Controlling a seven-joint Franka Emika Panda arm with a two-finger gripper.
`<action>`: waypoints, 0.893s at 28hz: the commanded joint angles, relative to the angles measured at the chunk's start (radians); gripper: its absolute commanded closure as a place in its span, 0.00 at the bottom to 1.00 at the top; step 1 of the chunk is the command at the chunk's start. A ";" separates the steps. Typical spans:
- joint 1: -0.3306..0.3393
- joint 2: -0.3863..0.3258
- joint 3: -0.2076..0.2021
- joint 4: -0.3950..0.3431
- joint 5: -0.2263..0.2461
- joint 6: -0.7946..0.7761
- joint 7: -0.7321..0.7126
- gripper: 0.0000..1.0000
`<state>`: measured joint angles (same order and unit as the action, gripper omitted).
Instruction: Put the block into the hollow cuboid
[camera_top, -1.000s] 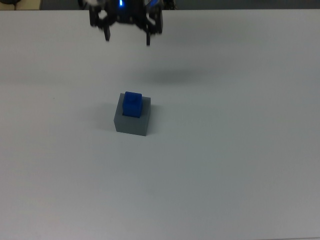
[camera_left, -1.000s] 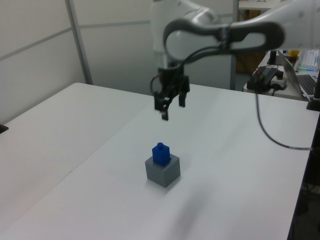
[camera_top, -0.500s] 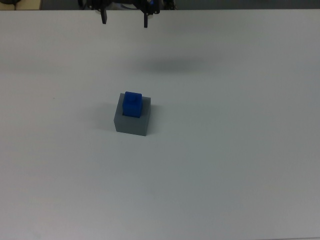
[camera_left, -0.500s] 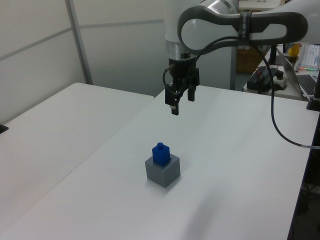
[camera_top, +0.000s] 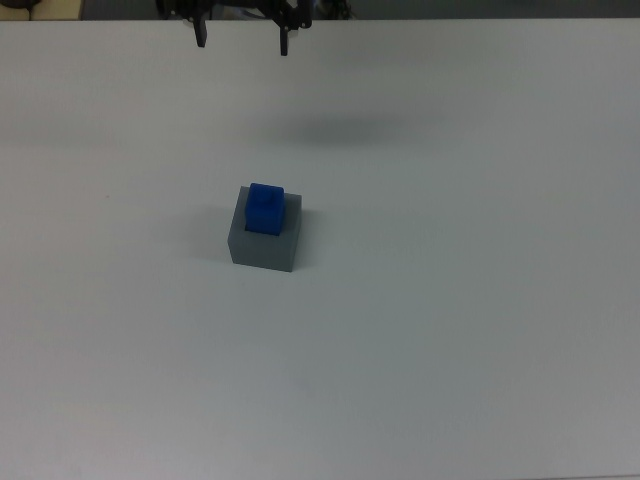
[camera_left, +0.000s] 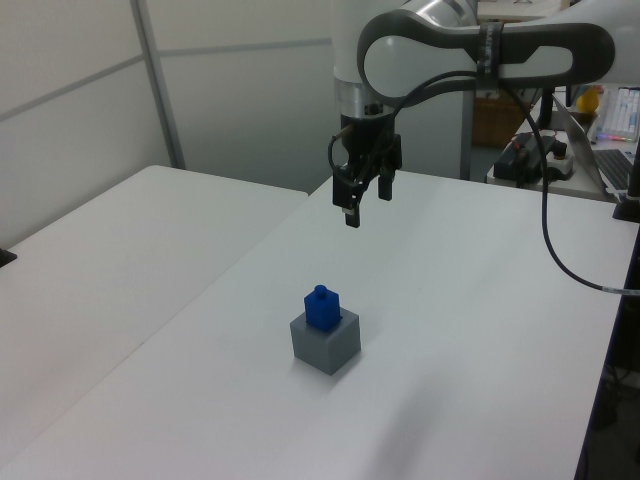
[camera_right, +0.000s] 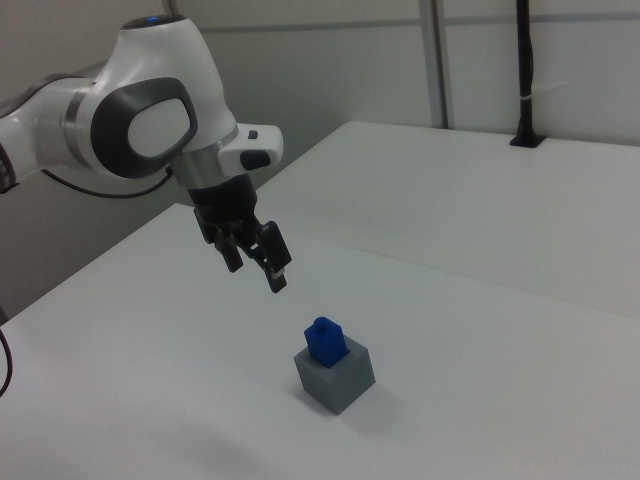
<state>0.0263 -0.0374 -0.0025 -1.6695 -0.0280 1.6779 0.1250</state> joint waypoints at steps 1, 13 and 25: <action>-0.006 -0.019 -0.005 -0.006 -0.001 -0.053 -0.028 0.00; -0.006 -0.021 -0.011 -0.006 -0.001 -0.050 -0.030 0.00; -0.002 -0.016 -0.001 -0.013 0.000 -0.053 -0.028 0.00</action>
<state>0.0246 -0.0441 -0.0078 -1.6692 -0.0280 1.6455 0.1218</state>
